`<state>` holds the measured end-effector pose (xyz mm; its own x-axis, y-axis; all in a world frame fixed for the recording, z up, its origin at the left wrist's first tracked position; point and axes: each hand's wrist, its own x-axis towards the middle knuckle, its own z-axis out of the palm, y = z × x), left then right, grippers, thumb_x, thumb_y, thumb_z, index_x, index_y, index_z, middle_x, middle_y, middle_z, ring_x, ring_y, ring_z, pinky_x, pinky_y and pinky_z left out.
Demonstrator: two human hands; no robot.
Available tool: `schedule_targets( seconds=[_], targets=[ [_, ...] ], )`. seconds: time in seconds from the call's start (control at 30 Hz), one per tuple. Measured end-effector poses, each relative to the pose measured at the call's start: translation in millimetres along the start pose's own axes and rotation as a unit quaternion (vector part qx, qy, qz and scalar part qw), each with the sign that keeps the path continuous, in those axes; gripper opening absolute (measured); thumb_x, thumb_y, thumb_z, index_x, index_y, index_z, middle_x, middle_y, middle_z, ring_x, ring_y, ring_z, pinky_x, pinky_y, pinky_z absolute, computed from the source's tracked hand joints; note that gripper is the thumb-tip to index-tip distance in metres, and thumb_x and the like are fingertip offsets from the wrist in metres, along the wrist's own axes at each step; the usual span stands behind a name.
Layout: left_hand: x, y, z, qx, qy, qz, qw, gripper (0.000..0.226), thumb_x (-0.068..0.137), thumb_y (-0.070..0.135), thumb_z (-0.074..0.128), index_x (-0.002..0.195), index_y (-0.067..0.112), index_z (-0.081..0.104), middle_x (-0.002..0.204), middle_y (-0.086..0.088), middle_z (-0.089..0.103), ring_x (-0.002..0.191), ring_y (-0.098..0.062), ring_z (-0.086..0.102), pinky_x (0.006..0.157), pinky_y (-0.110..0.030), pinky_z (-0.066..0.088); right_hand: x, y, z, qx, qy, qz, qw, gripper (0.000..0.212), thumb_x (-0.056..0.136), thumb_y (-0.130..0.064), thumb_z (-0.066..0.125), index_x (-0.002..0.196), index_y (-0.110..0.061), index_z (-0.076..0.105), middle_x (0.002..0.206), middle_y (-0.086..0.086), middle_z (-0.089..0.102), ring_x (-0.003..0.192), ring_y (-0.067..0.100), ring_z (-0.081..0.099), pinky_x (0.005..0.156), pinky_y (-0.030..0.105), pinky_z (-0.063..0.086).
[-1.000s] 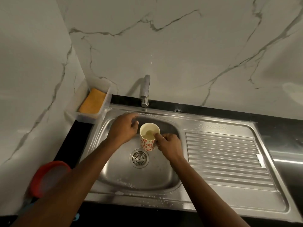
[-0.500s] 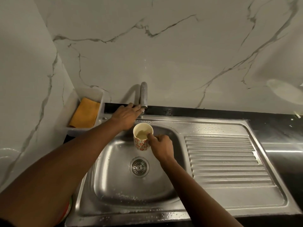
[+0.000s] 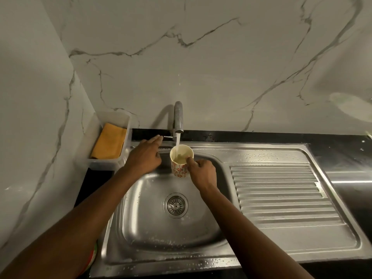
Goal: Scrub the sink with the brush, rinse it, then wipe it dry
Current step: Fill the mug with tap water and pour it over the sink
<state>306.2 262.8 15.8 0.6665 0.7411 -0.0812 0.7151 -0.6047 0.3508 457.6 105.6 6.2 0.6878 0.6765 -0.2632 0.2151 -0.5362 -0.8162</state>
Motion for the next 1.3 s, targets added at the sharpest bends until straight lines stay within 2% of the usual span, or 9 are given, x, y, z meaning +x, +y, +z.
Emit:
schedule_targets(
  seconds=[0.1,0.17,0.27,0.43,0.53,0.73,0.97,1.1,1.3],
  targets=[
    [-31,12,-2,-0.075,0.064,-0.015,0.995,0.046,0.097,0.016,0.054,0.142,0.022,0.061,0.136,-0.006,0.068,0.121,-0.026,0.065,0.098,-0.04,0.054,3,-3,-1,-0.002,-0.004,-0.008,1.0,0.051,0.098,-0.058,0.057,0.08,-0.012,0.072,0.079,0.002,0.075,0.069,0.016,0.069,0.06,0.03,0.05],
    [-49,21,-2,-0.148,0.081,-0.03,0.985,0.034,0.099,0.018,0.057,0.13,0.022,0.07,0.122,-0.004,0.075,0.108,-0.021,0.07,0.093,-0.035,0.056,6,-5,0,-0.007,-0.002,-0.014,1.0,0.053,0.098,-0.06,0.056,0.082,-0.013,0.074,0.078,0.002,0.075,0.071,0.018,0.071,0.065,0.034,0.057],
    [-71,29,1,-0.217,0.102,-0.048,0.97,0.023,0.1,0.02,0.063,0.119,0.02,0.075,0.116,0.003,0.076,0.099,-0.01,0.069,0.083,-0.02,0.05,8,-9,1,-0.012,0.0,-0.033,0.999,0.051,0.099,-0.059,0.054,0.089,-0.016,0.079,0.081,0.001,0.077,0.074,0.017,0.072,0.071,0.037,0.061],
    [-91,37,4,-0.269,0.138,-0.054,0.952,0.018,0.098,0.022,0.065,0.112,0.024,0.077,0.108,0.009,0.076,0.096,-0.004,0.069,0.085,-0.019,0.053,5,-19,0,0.001,-0.002,-0.041,0.999,0.048,0.101,-0.056,0.053,0.088,-0.016,0.076,0.082,0.001,0.076,0.073,0.014,0.069,0.06,0.027,0.046],
    [-98,42,-1,-0.277,0.151,-0.053,0.947,0.017,0.098,0.02,0.066,0.11,0.023,0.078,0.103,0.012,0.075,0.094,0.0,0.068,0.081,-0.01,0.047,7,-21,1,0.009,-0.003,-0.04,0.999,0.048,0.101,-0.056,0.053,0.088,-0.016,0.076,0.084,0.0,0.076,0.076,0.015,0.071,0.064,0.029,0.052],
    [-106,46,-2,-0.291,0.148,-0.053,0.944,0.015,0.099,0.022,0.065,0.107,0.026,0.078,0.097,0.021,0.071,0.093,0.004,0.067,0.082,-0.013,0.05,7,-21,-2,0.011,0.0,-0.047,0.999,0.05,0.1,-0.057,0.052,0.086,-0.015,0.076,0.082,0.0,0.076,0.075,0.016,0.071,0.067,0.032,0.055],
    [-111,47,3,-0.291,0.128,-0.066,0.946,0.016,0.1,0.027,0.064,0.109,0.028,0.077,0.102,0.018,0.075,0.096,0.004,0.068,0.086,-0.019,0.054,4,-21,-5,0.016,0.004,-0.037,0.999,0.045,0.102,-0.053,0.054,0.09,-0.015,0.075,0.086,-0.001,0.076,0.077,0.013,0.069,0.063,0.027,0.048],
    [-112,47,4,-0.298,0.125,-0.069,0.944,0.017,0.1,0.027,0.064,0.111,0.027,0.077,0.104,0.017,0.075,0.098,0.003,0.067,0.086,-0.017,0.053,5,-20,-3,0.022,0.006,-0.037,0.999,0.048,0.1,-0.055,0.055,0.087,-0.014,0.075,0.083,0.0,0.075,0.077,0.017,0.07,0.069,0.036,0.057],
    [-111,49,2,-0.297,0.131,-0.063,0.944,0.017,0.1,0.027,0.064,0.11,0.025,0.077,0.103,0.016,0.075,0.096,0.002,0.068,0.085,-0.017,0.054,2,-21,-5,0.023,0.005,-0.036,0.999,0.045,0.101,-0.052,0.055,0.086,-0.015,0.075,0.082,0.0,0.075,0.076,0.017,0.07,0.064,0.03,0.049]
  ],
)
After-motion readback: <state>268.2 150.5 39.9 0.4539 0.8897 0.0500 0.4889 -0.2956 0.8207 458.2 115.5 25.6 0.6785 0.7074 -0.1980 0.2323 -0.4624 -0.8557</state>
